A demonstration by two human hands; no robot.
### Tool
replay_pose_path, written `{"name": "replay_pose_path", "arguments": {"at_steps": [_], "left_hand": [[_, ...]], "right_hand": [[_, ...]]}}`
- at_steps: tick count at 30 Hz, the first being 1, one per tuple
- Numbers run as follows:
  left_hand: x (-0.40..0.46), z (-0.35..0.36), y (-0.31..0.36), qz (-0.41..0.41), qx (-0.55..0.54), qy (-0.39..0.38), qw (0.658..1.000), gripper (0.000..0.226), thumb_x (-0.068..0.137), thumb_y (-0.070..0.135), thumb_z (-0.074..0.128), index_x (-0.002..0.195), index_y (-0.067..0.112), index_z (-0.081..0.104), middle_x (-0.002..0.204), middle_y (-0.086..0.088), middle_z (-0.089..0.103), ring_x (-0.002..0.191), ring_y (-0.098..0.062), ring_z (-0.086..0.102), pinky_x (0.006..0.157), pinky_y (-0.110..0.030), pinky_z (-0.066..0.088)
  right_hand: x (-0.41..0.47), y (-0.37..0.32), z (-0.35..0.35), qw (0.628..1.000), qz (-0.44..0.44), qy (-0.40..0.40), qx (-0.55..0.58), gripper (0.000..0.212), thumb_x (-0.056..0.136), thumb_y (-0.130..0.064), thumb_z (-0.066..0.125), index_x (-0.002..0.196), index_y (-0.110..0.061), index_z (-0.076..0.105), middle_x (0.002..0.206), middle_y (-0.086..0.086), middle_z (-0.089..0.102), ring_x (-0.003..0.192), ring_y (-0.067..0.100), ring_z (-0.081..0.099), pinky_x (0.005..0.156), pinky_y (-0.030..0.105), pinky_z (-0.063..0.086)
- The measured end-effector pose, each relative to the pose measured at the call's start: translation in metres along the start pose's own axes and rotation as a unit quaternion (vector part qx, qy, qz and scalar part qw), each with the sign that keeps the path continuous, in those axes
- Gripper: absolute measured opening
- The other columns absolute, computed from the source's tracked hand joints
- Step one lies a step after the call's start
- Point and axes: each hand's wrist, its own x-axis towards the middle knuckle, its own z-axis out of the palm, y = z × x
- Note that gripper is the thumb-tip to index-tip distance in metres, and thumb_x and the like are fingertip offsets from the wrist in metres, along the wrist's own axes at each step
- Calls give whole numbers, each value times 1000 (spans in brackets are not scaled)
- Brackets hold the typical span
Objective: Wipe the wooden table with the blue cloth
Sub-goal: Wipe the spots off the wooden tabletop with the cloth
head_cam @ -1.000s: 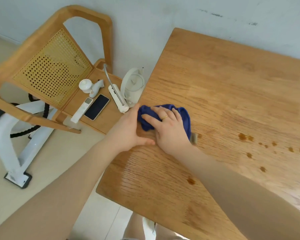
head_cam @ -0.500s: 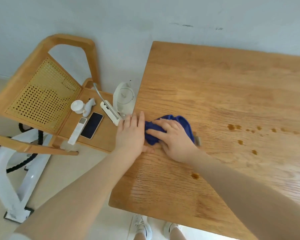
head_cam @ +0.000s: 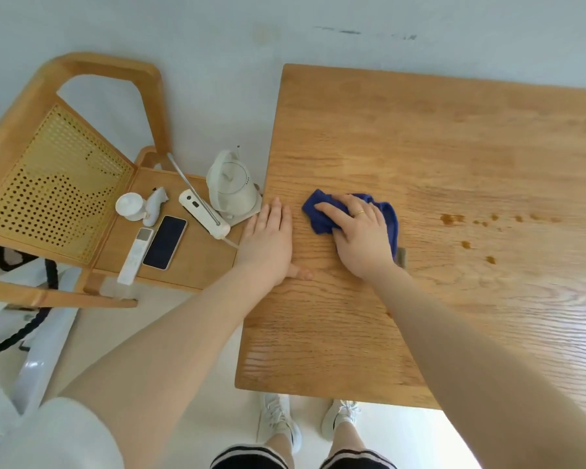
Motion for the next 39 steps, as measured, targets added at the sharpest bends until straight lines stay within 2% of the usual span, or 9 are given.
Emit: {"name": "replay_pose_path", "arguments": {"at_steps": [6,10,14,22,26,29,31,35,39], "left_hand": [[4,0,-1,15,-14,4,1000,128,65,66,65,147,6,-11,156,-13,-17,145,-26,-10,116,-36,-1],[3,0,-1,19,-9,-3,1000,129,64,65,67,147,4,-11,156,-14,-17,145,-27,-11,116,-36,-1],[-1,-2,1,13,0,-10,1000,128,66,65,65,147,5,-13,156,-13,-18,145,-26,-10,116,-36,-1],[1,-9,4,13,1,-21,1000,128,66,63,67,147,4,-13,155,-15,-18,145,-27,-10,117,-36,-1],[6,-9,6,34,-6,-20,999,128,65,57,72,147,14,-16,154,-10,-24,144,-25,-14,116,-38,-3],[5,-9,11,24,-48,-51,997,122,74,46,72,145,13,-21,154,-8,-24,144,-24,-16,119,-40,-3],[3,-10,20,16,-55,-41,998,114,80,39,67,145,9,-21,155,-9,-23,144,-23,-16,118,-39,-4],[6,-14,48,26,-71,1,997,106,82,36,62,146,9,-18,156,-7,-21,144,-20,-16,116,-35,-4],[18,-15,85,62,-98,15,993,98,83,34,59,148,12,-11,157,-5,-16,144,-18,-14,116,-33,-3]], "right_hand": [[-31,19,-5,993,-117,-32,-4,45,84,-16,38,123,-29,55,132,7,53,118,32,48,101,52,33],[29,37,-5,998,8,51,-44,44,90,-10,41,128,-28,53,137,11,47,121,36,43,104,49,27],[45,33,-8,995,83,46,-30,44,93,-12,41,132,-31,48,142,8,41,127,32,36,109,43,18],[-51,28,-9,997,-70,-8,17,44,85,-18,37,122,-28,57,131,8,53,118,29,46,99,49,32],[10,52,-15,998,-19,55,-22,44,86,-13,40,125,-27,57,130,14,54,114,37,50,100,51,33],[47,69,-25,998,25,31,-42,44,92,-11,43,132,-29,48,139,12,44,124,35,40,107,45,22],[45,73,-30,999,16,13,-36,44,93,-13,41,134,-29,47,143,11,40,127,35,37,108,44,19],[-15,82,-34,999,-34,9,-21,44,87,-22,35,126,-25,55,132,15,52,113,40,50,96,51,35],[-34,101,-41,994,-108,-16,-20,42,86,-21,38,124,-26,57,130,13,54,114,36,51,95,50,39]]}}
